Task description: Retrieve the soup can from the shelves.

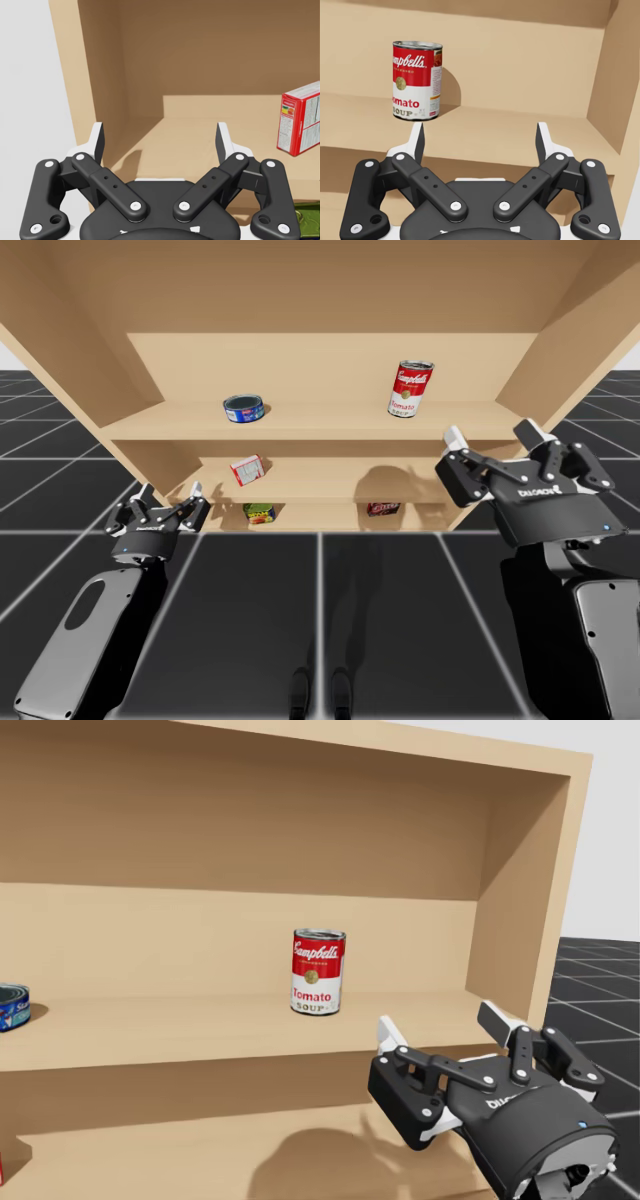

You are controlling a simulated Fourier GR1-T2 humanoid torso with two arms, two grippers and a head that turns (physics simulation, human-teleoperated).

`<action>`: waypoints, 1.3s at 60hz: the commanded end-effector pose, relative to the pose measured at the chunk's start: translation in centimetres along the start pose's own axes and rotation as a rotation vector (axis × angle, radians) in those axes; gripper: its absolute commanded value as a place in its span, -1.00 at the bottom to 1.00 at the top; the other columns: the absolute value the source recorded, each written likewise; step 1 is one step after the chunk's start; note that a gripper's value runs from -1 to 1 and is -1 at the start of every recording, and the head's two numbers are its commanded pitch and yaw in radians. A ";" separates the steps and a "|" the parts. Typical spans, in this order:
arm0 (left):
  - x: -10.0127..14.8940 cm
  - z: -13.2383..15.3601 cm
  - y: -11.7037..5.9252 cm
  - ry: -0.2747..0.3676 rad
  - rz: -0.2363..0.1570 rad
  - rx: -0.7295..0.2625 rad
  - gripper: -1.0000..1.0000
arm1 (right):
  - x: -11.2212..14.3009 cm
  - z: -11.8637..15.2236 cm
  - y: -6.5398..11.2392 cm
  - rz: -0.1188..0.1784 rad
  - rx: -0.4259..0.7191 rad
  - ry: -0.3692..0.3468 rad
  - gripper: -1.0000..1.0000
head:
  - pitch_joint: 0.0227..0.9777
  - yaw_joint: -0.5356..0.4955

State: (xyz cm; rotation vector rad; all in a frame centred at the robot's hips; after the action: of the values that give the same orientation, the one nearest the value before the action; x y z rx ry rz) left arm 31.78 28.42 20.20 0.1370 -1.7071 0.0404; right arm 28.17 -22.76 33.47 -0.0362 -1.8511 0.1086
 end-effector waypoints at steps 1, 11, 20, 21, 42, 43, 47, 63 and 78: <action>0.0 0.0 -0.1 0.006 0.004 -0.002 -1.00 | 1.7 -1.8 0.9 -0.010 0.031 0.000 -1.00 | -0.55 -0.50; -0.1 0.0 -0.2 0.009 0.002 -0.002 -1.00 | 3.3 -4.4 2.1 -0.046 0.085 0.026 -1.00 | -0.54 -0.49; 0.0 0.0 0.0 0.007 0.005 0.005 -1.00 | 4.3 -6.4 3.7 -0.072 0.142 0.062 -1.00 | -0.53 -0.50; 0.0 0.0 0.0 0.007 0.005 0.006 -1.00 | 4.4 -6.5 3.8 -0.073 0.146 0.065 -1.00 | -0.53 -0.50; 0.1 -0.1 0.5 0.004 0.016 0.012 -1.00 | 3.5 -11.3 5.7 -0.085 0.139 0.177 -1.00 | -0.51 -0.46; 0.1 -0.1 0.5 0.003 0.016 0.012 -1.00 | 3.4 -11.5 5.7 -0.082 0.139 0.180 -1.00 | -0.51 -0.46; 0.1 0.0 0.5 0.003 0.019 0.011 -1.00 | 3.2 -12.5 6.0 -0.073 0.121 0.198 -1.00 | -0.51 -0.46; 0.2 0.0 0.8 0.000 0.025 0.012 -1.00 | 2.3 -13.5 5.9 -0.048 0.068 0.202 0.95 | -0.48 -0.44; 0.1 -0.1 0.9 -0.001 0.023 0.012 -1.00 | 3.2 -12.0 4.4 -0.047 0.036 0.156 1.00 | -0.48 -0.43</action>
State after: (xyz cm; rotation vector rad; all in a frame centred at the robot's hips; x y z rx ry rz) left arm 31.67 29.26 20.38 0.1263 -1.7087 0.0687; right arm 39.06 -16.24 39.39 0.0811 -1.6715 0.1865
